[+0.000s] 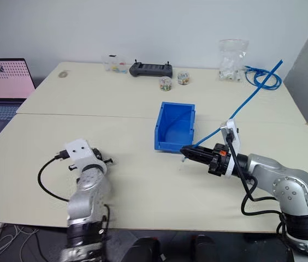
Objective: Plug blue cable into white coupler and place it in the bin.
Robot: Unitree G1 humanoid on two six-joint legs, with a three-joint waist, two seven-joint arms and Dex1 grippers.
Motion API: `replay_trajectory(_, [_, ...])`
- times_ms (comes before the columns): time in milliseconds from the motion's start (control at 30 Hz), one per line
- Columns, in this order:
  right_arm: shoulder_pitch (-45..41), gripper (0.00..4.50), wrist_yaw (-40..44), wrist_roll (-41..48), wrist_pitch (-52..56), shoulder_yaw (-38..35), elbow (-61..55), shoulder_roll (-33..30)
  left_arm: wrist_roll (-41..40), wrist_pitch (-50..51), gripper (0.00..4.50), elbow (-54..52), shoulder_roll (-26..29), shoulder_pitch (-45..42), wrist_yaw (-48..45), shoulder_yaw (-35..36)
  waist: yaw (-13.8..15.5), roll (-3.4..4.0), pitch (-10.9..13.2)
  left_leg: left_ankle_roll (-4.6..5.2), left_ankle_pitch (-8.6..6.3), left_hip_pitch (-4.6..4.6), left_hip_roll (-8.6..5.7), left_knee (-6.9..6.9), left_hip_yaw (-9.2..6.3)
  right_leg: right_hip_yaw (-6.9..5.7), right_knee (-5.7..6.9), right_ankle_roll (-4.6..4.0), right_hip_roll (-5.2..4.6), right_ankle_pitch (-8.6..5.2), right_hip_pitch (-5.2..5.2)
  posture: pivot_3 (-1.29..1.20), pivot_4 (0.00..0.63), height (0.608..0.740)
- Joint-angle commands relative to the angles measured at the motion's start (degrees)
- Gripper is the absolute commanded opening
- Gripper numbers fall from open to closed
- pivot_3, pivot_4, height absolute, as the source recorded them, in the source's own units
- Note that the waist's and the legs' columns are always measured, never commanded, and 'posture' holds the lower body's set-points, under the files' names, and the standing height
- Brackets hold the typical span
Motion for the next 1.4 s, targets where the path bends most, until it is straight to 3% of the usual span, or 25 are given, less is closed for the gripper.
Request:
replay_trajectory(33, [1.32,0.15,-0.02,-1.04,-1.68,-1.08,-4.19,0.35,-6.0,3.41,0.99,-6.17,8.36,0.51,-21.28,-7.52,-0.13,0.01,0.0,0.0,0.0,0.0,0.0,0.0,-0.02,-0.01,-0.01,0.0,0.0,0.0,0.0,0.0,0.15,0.74])
replay_trajectory(233, [3.72,0.15,0.53,-4.77,-3.01,1.3,-6.66,0.82,-10.42,0.38,0.99,-11.66,23.5,0.43,-52.62,-21.32,-0.61,0.01,0.0,0.01,-0.01,-0.05,-0.02,-0.03,0.04,0.06,-0.19,-0.03,-0.05,-0.01,0.02,0.0,0.15,0.74])
replay_trajectory(467, [6.03,0.15,2.36,-10.87,-5.66,3.85,-9.3,0.17,-5.86,-11.42,0.98,-6.15,29.07,-5.63,-71.85,-31.79,-0.72,0.15,0.07,0.03,-0.02,-0.01,0.08,-0.04,0.0,0.0,-0.1,-0.18,-0.02,-0.03,-0.02,0.0,0.15,0.74])
replay_trajectory(767, [5.96,0.15,9.17,-24.81,-14.35,13.19,-10.06,-0.64,1.44,-23.44,0.98,5.63,26.3,-11.61,-80.14,-38.03,-0.77,0.16,0.07,0.04,-0.02,-0.01,0.09,-0.01,-0.01,-0.02,-0.13,-0.16,0.07,-0.04,0.02,0.0,0.15,0.74])
replay_trajectory(1167, [0.26,0.15,20.21,-43.46,-31.39,25.85,2.31,2.86,2.79,-25.98,0.98,9.02,25.07,-12.38,-82.87,-37.07,-0.74,0.15,0.06,0.04,-0.02,0.09,0.08,0.01,-0.01,-0.02,-0.14,-0.15,0.09,-0.04,0.12,0.0,0.15,0.74])
replay_trajectory(1400, [0.03,0.15,24.02,-48.73,-38.43,27.8,7.66,4.72,3.02,-26.2,0.98,9.15,24.97,-11.98,-83.4,-36.81,-0.76,0.15,0.06,0.04,-0.02,0.12,0.09,0.01,-0.02,-0.01,-0.08,-0.15,0.11,-0.03,0.12,0.0,0.15,0.74])
